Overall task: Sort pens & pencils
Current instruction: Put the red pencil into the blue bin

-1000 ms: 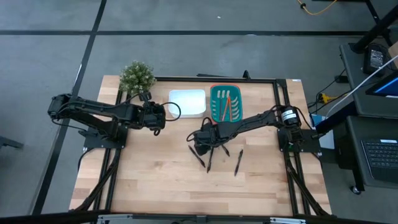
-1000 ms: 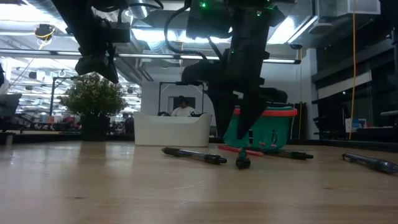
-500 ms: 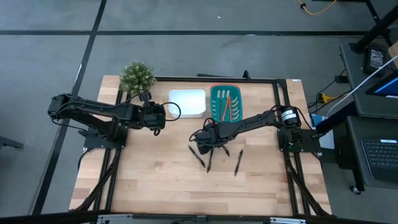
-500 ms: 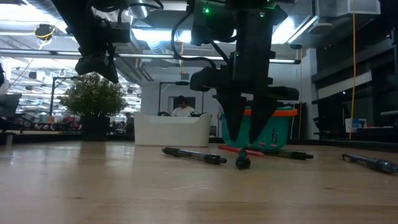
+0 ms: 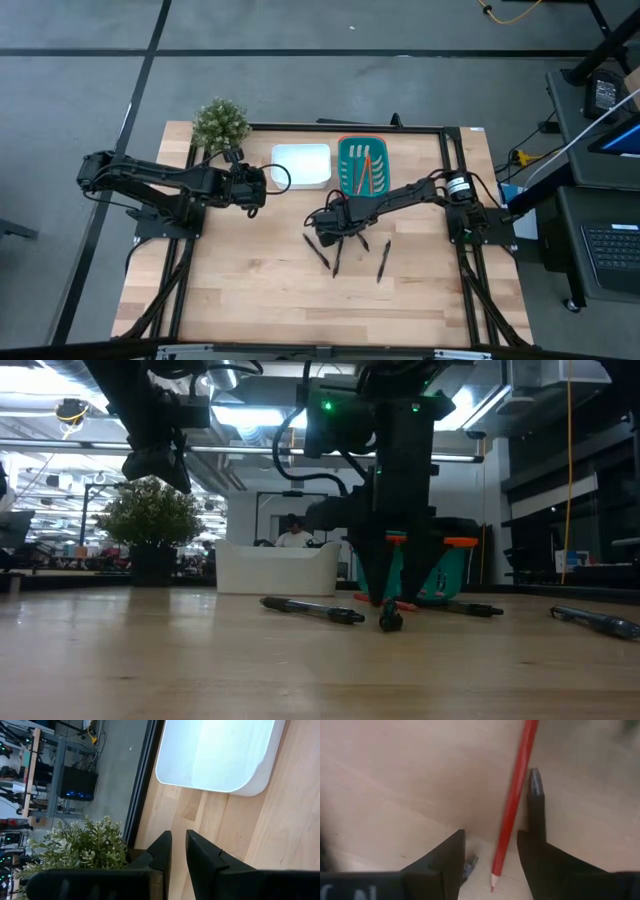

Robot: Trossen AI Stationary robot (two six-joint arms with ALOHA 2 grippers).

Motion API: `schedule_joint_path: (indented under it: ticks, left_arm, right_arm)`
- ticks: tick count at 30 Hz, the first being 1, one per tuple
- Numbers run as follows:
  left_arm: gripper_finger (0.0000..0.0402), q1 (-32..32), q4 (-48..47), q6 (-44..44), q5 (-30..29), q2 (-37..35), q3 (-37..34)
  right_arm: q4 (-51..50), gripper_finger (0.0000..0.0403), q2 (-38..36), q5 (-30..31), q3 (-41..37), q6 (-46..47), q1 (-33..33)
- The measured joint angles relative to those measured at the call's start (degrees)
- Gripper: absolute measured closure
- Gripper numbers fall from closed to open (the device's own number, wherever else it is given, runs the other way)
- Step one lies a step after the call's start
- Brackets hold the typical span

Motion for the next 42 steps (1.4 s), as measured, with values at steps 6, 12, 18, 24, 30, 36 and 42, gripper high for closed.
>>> schedule_joint_path:
  ticks: [6, 12, 18, 24, 30, 36, 42]
  left_arm:
    - [0.0351, 0.0, 0.02, 0.0, -0.02, 0.0, 0.0]
    - [0.0351, 0.0, 0.02, 0.0, 0.0, 0.0, 0.0]
    - [0.0351, 0.0, 0.03, 0.0, -0.01, 0.0, 0.0]
    - [0.0351, 0.0, 0.04, -0.02, 0.0, 0.0, 0.0]
    - [0.0351, 0.0, 0.04, -0.02, 0.0, 0.02, 0.0]
    - [0.0351, 0.0, 0.04, -0.02, 0.0, 0.02, 0.0]
    - [0.0351, 0.0, 0.04, -0.02, 0.0, 0.02, 0.0]
  right_arm:
    - [0.36, 0.0221, 0.0, 0.07, 0.0, -0.04, 0.05]
    - [0.57, 0.0221, 0.0, 0.42, 0.0, 0.44, 0.04]
    - [2.62, 0.0221, -0.29, 0.86, -1.74, 2.28, 0.05]
    - [5.96, 0.0223, -0.57, 1.22, -4.56, 3.39, 0.06]
    - [6.28, 0.0256, -0.55, 1.22, -5.02, 3.45, 0.06]
    - [6.56, 0.0292, -0.44, 1.11, -5.05, 3.43, 0.06]
    - [7.04, 0.0316, -0.44, 1.5, -5.11, 3.45, 0.09]
